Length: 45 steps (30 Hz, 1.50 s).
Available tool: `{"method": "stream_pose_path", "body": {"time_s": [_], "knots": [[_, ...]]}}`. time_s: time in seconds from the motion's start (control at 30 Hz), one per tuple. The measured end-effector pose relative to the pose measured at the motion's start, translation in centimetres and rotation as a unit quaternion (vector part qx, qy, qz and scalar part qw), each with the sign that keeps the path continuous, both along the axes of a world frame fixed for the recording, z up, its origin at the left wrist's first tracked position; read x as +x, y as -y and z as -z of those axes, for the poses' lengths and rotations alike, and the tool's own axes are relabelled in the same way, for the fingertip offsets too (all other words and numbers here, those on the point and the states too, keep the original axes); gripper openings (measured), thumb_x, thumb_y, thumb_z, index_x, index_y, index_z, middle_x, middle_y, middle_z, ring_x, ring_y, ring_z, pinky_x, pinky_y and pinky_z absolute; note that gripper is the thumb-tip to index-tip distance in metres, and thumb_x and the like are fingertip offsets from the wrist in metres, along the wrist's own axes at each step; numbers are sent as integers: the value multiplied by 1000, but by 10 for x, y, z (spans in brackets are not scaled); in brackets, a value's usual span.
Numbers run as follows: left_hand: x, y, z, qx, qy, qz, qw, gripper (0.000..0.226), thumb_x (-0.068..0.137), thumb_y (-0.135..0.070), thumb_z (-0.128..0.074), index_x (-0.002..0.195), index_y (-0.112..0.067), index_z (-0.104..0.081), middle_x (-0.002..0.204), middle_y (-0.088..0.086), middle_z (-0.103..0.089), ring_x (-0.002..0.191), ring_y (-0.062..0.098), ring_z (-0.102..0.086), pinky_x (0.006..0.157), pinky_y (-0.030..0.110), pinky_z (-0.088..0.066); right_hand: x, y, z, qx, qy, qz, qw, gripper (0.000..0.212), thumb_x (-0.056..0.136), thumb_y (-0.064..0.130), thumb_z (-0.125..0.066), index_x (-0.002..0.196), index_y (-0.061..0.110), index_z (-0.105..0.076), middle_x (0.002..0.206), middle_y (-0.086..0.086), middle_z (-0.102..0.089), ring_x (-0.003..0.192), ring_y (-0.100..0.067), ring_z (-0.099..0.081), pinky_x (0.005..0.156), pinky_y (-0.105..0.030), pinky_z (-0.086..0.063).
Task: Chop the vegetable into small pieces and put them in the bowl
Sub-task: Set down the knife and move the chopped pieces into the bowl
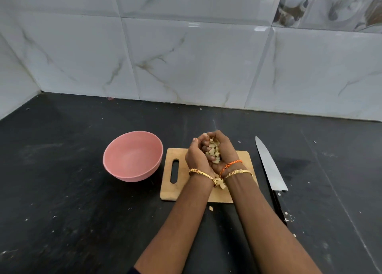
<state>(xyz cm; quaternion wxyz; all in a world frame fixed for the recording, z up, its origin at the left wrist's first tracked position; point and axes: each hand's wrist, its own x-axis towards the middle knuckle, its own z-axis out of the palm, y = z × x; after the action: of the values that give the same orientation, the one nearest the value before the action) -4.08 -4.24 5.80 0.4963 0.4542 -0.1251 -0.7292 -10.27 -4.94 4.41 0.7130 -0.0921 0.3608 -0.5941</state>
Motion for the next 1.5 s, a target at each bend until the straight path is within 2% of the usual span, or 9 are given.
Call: {"method": "stream_pose_path", "body": {"time_s": [0.1, 0.2, 0.4, 0.63, 0.83, 0.97, 1.17, 1.37, 1.5], "knots": [[36, 14, -21, -30, -26, -32, 999, 30, 95, -20, -38, 94, -6, -66, 88, 10, -66, 77, 19, -64, 59, 25, -52, 35, 24, -29, -25, -40, -24, 999, 22, 85, 18, -48, 64, 13, -45, 54, 1, -46, 34, -7, -41, 28, -13, -23], [83, 31, -41, -44, -11, -60, 997, 25, 94, -17, -40, 85, -8, -62, 86, 11, -64, 81, 22, -61, 68, 31, -52, 82, 50, -52, -28, -231, -45, 971, 24, 81, 17, -55, 58, 11, -53, 53, -1, -52, 36, -11, -45, 35, -16, -31], [168, 61, -35, 7, 194, -8, 981, 22, 84, -2, -33, 71, -6, -50, 68, 12, -53, 61, 24, -53, 52, 29, -47, 148, 78, -50, -79, -553, -221, 799, 23, 88, 21, -52, 69, 11, -61, 64, -1, -54, 58, -12, -47, 54, -25, -40], [190, 69, -33, 36, 359, 155, 920, 13, 83, -10, -40, 86, -7, -52, 96, 13, -50, 86, 28, -49, 78, 47, -48, 150, 85, -67, -61, -716, -363, 593, 22, 93, 24, -52, 96, 6, -65, 96, -9, -66, 86, -26, -63, 76, -33, -50], [182, 78, -28, -87, 500, 109, 854, 26, 82, -4, -58, 108, -9, -62, 92, 8, -66, 84, 19, -64, 81, 35, -54, 135, 90, -85, -180, -683, -76, 704, 28, 82, 14, -61, 58, 15, -46, 58, 1, -49, 58, -15, -47, 56, -25, -42], [165, 70, -18, -178, 621, 85, 759, 21, 83, -6, -57, 101, -11, -67, 98, 9, -69, 89, 21, -64, 74, 28, -50, 129, 71, -60, -135, -652, -230, 709, 19, 87, 12, -60, 68, 15, -54, 69, 1, -53, 64, -11, -50, 60, -26, -44], [117, 65, -12, -327, 640, 117, 685, 20, 89, -7, -55, 103, -10, -69, 102, 7, -69, 93, 18, -63, 87, 28, -50, 59, 34, -56, -68, -504, -79, 858, 11, 89, 4, -59, 81, 8, -66, 75, -5, -61, 72, -13, -57, 72, -25, -53], [58, 90, 7, -262, 754, 296, 525, 21, 87, -6, -58, 107, -4, -64, 109, 15, -64, 99, 30, -62, 84, 35, -49, 5, -13, -42, 20, -453, -20, 891, 22, 92, -3, -50, 76, 5, -62, 73, -8, -59, 68, -13, -57, 72, -25, -52], [43, 97, 13, -199, 790, 311, 490, 25, 89, -6, -56, 113, -1, -59, 116, 14, -61, 107, 28, -59, 84, 32, -49, -21, -36, -30, 51, -430, 17, 901, 22, 92, -4, -49, 77, 6, -63, 75, -9, -62, 72, -14, -60, 77, -29, -53]]}}
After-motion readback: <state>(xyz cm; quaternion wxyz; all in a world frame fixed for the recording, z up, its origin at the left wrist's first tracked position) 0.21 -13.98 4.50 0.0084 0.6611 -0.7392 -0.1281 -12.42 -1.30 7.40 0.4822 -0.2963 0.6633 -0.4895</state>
